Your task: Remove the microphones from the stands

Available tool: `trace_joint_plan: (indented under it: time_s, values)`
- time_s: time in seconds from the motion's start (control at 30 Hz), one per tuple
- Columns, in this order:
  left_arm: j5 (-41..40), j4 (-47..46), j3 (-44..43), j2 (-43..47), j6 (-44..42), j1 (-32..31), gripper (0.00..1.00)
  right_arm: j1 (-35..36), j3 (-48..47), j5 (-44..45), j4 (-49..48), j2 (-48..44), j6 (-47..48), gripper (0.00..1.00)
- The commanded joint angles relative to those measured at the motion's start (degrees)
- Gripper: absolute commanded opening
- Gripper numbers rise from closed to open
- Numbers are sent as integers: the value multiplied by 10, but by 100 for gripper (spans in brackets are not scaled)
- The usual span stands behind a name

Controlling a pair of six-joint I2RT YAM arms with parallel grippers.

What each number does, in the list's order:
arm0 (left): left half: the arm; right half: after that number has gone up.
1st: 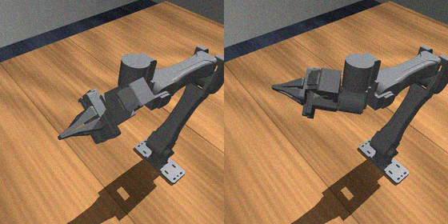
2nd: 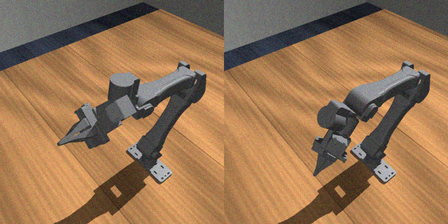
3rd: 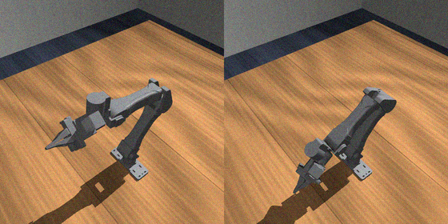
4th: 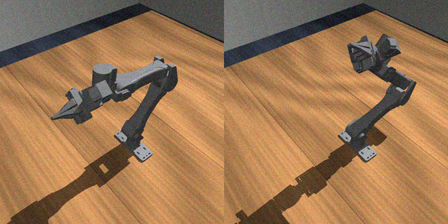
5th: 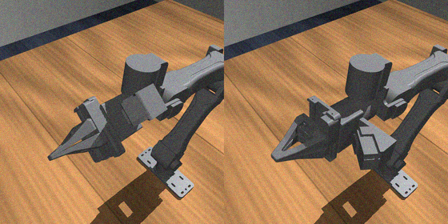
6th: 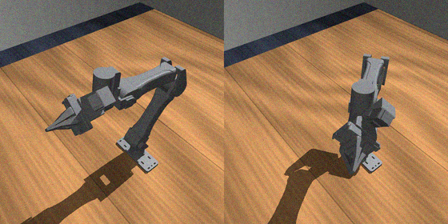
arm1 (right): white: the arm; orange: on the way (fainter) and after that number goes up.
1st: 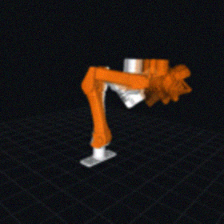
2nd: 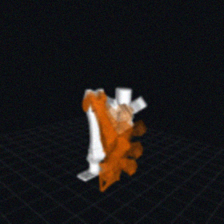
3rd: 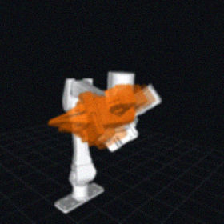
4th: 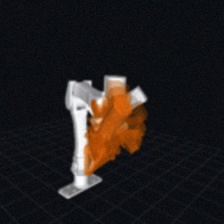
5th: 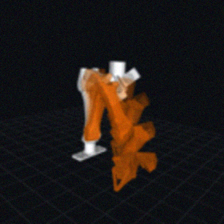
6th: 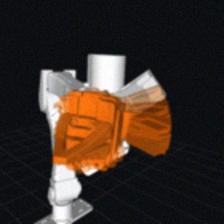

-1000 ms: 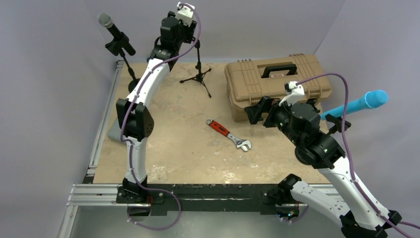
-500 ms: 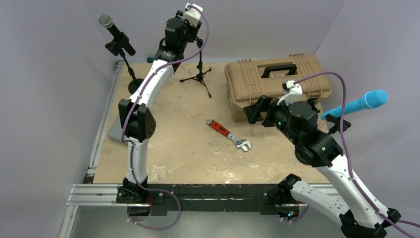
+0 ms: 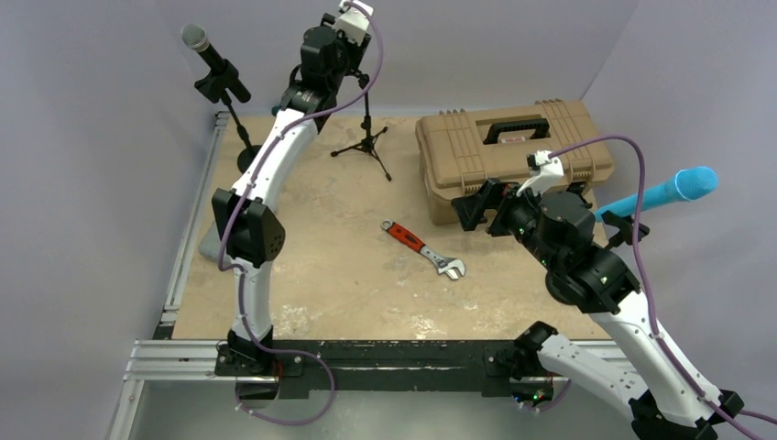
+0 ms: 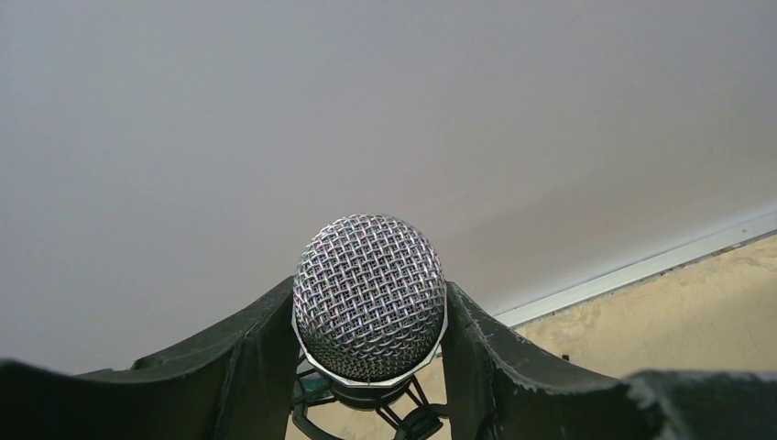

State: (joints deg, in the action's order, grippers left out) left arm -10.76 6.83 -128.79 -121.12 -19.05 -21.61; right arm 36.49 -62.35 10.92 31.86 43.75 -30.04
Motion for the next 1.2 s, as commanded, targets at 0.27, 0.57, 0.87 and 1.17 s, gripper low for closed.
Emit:
trace_joint_plan:
  time_s: [0.27, 0.57, 0.87, 1.17]
  values:
    - [25, -5, -58, 103, 83, -3, 0, 3, -9, -17, -27, -7, -13, 99]
    - [39, 14, -87, 161, 103, -3, 0, 3, 12, -16, -40, -17, -23, 99]
    - [55, 60, 13, 330, 202, -3, 0, 3, 29, -15, -54, -16, -19, 99]
    - [77, 192, 269, 543, 344, -7, 0, 3, 65, -33, -83, -24, -14, 99]
